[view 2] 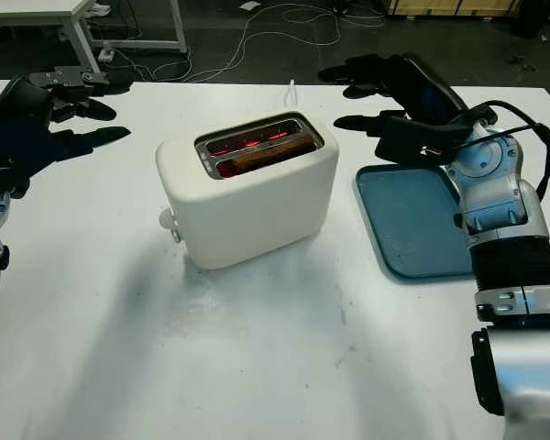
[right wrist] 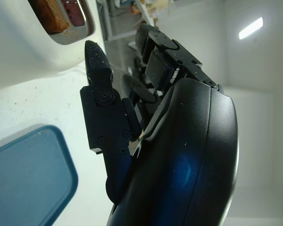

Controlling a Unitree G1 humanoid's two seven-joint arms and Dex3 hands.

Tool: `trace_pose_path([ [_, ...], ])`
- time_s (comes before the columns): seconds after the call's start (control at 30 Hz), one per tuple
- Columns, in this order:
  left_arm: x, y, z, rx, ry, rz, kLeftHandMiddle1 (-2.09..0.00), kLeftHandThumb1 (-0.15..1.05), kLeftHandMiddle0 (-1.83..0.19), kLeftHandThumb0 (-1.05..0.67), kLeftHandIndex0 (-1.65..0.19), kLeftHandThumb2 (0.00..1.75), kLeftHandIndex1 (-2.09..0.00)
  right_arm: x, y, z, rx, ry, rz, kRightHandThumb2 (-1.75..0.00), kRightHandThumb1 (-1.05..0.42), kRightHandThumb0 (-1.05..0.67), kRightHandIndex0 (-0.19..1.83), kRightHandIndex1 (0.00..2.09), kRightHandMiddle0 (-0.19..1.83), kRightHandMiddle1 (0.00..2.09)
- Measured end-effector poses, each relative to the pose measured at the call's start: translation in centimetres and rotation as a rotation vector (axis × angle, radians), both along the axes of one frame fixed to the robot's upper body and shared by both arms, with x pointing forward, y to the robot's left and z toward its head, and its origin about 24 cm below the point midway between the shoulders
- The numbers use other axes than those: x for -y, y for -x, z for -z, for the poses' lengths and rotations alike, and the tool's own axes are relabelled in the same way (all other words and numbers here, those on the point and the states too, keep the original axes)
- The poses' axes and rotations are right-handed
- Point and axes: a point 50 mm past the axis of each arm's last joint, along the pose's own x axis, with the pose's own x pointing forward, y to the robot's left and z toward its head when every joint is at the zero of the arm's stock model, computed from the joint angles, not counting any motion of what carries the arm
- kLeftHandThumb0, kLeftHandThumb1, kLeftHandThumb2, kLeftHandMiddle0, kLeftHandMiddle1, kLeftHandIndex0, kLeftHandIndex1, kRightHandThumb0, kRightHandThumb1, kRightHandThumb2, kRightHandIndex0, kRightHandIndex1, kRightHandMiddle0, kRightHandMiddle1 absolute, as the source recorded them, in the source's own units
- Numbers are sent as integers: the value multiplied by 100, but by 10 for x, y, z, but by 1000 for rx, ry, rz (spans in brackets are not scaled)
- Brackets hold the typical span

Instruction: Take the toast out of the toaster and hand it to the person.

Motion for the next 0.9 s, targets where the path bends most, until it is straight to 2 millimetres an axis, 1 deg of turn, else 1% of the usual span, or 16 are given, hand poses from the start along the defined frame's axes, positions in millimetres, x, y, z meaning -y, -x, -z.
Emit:
trace_pose_path([
  [0.2, 0, 0, 0, 2, -2, 0, -90, 87, -37, -51, -62, 0, -19, 1, -1, 2, -4, 1, -2, -9, -92, -40, 57, 31, 64, 1],
  [0.47, 0, 0, 0, 7, -3, 4, -90, 87, -36, -55, -62, 0, -19, 1, -1, 2, -5, 2, -1, -8, -92, -39, 58, 25, 65, 1],
  [0.9, 0, 0, 0, 3, -3, 1, -88, 87, -37, -54, -61, 0, -20, 1, -1, 3, -3, 5, -4, -9, -92, -41, 61, 19, 65, 1],
])
